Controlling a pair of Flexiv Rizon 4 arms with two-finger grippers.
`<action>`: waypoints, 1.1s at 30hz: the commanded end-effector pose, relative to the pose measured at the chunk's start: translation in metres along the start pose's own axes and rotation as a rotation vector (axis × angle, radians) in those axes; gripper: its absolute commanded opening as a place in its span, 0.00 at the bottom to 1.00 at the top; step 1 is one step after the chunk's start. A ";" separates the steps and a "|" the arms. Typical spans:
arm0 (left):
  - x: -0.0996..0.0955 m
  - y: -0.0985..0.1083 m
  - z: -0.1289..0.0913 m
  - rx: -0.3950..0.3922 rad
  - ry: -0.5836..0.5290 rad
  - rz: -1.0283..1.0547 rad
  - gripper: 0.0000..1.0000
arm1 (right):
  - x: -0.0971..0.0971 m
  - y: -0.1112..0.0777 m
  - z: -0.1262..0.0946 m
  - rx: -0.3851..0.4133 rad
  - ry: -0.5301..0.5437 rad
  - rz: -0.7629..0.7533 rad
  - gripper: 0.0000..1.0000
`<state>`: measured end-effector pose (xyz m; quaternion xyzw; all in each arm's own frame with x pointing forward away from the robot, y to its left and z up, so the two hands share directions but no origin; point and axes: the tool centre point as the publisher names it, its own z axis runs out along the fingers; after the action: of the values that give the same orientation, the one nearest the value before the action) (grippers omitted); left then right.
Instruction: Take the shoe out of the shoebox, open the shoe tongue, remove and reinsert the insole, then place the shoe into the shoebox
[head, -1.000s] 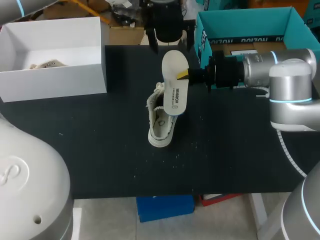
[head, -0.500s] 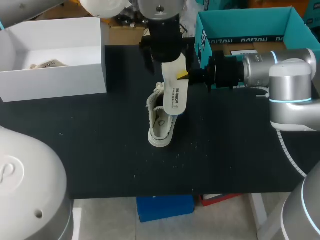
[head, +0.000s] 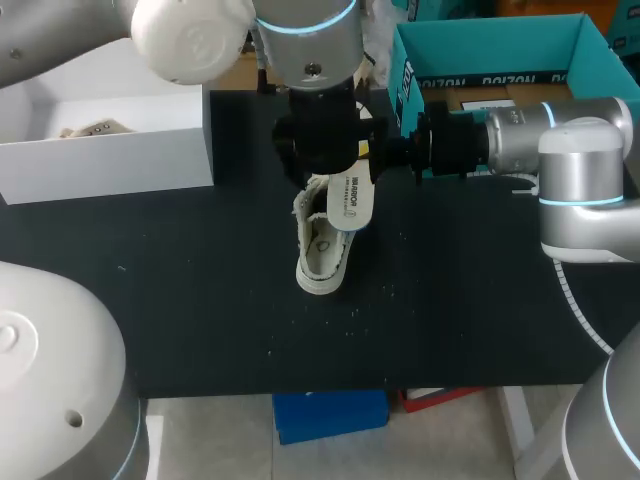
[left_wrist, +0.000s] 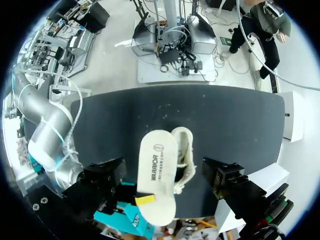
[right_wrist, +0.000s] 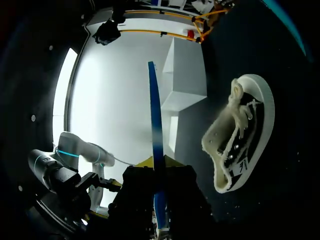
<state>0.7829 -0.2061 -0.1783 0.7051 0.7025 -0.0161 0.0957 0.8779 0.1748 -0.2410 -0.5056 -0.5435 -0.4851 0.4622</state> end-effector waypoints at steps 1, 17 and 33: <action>0.004 -0.007 0.001 -0.022 -0.003 -0.002 1.00 | 0.000 0.001 0.001 0.002 -0.001 0.001 0.00; 0.005 0.010 -0.002 -0.028 0.002 0.021 1.00 | 0.000 0.001 0.001 0.002 -0.001 0.001 0.00; 0.029 0.029 -0.030 -0.157 -0.713 0.092 1.00 | 0.000 0.001 0.001 0.002 -0.001 0.001 0.00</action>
<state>0.8237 -0.2036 -0.1401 0.7147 0.6695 -0.0725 0.1888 0.8779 0.1748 -0.2410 -0.5056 -0.5435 -0.4851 0.4622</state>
